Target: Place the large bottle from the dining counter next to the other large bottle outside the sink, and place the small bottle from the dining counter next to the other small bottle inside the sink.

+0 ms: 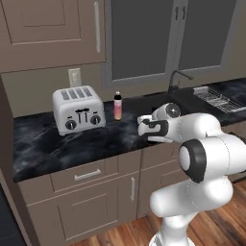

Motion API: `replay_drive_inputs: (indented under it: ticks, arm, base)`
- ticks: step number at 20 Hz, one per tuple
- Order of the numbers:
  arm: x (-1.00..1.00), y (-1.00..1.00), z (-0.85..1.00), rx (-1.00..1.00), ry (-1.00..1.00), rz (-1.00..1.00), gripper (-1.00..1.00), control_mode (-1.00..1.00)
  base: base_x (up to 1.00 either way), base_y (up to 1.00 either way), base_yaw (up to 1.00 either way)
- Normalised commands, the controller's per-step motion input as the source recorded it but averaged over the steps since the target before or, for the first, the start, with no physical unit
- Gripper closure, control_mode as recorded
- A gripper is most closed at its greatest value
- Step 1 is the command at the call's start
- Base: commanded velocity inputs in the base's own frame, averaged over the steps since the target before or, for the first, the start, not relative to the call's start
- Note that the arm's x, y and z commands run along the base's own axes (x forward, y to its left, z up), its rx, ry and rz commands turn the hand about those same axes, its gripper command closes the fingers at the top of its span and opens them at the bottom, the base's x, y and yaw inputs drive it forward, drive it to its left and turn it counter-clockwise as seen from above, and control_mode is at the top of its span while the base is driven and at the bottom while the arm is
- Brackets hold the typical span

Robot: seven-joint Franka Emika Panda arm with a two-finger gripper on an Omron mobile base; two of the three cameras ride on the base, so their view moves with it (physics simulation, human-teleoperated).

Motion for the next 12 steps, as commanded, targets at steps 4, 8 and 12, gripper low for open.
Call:
replay_drive_inputs:
  ticks: [4,8,12]
  arm:
    - [0.00,0.00,0.00,0.00,0.00,0.00,1.00,1.00]
    - [0.00,0.00,0.00,0.00,0.00,0.00,1.00,1.00]
    - [0.00,0.00,0.00,0.00,0.00,0.00,1.00,1.00]
  base:
    - [0.47,-0.11,0.08]
    - [0.46,-0.11,0.08]
    - [0.38,-0.18,0.06]
